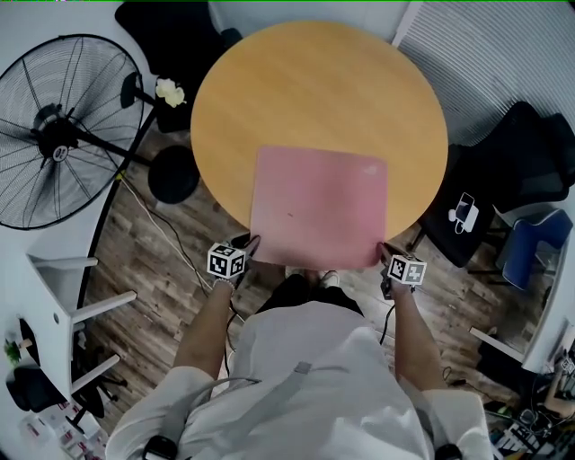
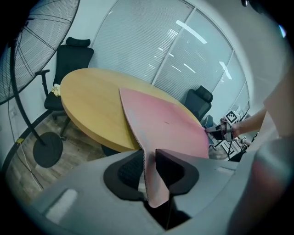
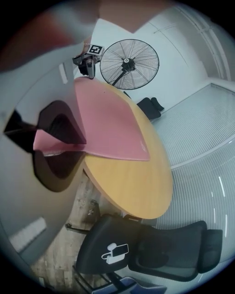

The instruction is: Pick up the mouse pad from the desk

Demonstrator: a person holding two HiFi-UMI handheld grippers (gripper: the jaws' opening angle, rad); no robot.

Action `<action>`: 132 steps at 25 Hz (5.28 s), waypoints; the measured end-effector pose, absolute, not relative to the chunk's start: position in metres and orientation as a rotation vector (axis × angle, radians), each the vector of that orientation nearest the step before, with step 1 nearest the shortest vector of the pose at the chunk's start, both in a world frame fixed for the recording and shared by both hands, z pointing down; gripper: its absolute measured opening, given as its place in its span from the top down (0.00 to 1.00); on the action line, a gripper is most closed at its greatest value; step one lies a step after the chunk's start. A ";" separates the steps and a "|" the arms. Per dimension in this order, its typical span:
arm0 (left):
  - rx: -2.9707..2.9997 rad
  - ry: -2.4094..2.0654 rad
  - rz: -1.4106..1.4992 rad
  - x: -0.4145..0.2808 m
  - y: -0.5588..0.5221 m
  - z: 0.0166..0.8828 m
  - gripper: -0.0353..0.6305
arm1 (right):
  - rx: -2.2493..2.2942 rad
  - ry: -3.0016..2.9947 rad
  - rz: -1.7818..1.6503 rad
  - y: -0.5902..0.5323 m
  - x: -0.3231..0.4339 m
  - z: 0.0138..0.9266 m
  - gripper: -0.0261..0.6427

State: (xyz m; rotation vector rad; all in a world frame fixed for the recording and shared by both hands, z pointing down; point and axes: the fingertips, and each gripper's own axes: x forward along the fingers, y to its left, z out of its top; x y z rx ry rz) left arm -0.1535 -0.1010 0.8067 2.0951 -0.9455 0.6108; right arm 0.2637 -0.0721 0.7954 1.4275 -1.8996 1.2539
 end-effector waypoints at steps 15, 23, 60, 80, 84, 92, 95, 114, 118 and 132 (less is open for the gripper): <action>2.118 -0.970 0.568 -0.151 -0.101 0.799 0.90 | 1.378 -1.938 1.386 -0.068 0.264 0.795 0.94; 2.144 -0.985 0.542 -0.150 -0.102 0.790 0.91 | 1.374 -2.008 1.338 -0.073 0.258 0.779 0.94; 2.352 -1.066 0.377 -0.130 -0.130 0.701 0.92 | 1.430 -2.290 1.150 -0.101 0.237 0.691 0.94; 2.461 -1.116 0.284 -0.120 -0.156 0.640 0.92 | 1.473 -2.436 1.031 -0.127 0.224 0.630 0.94; 2.490 -1.126 0.253 -0.118 -0.165 0.623 0.92 | 1.481 -2.470 1.003 -0.134 0.219 0.615 0.94; 2.549 -1.144 0.214 -0.114 -0.179 0.592 0.92 | 1.471 -2.530 0.948 -0.149 0.211 0.585 0.94; 2.560 -1.152 0.194 -0.114 -0.183 0.583 0.92 | 1.469 -2.553 0.927 -0.154 0.207 0.575 0.94; 2.680 -1.185 0.046 -0.106 -0.197 0.500 0.92 | 1.448 -2.687 0.819 -0.168 0.189 0.512 0.94; 2.701 -1.189 0.015 -0.104 -0.197 0.484 0.92 | 1.449 -2.716 0.790 -0.167 0.185 0.496 0.94; 2.781 -1.213 -0.047 -0.095 -0.203 0.418 0.92 | 1.463 -2.776 0.664 -0.175 0.174 0.429 0.94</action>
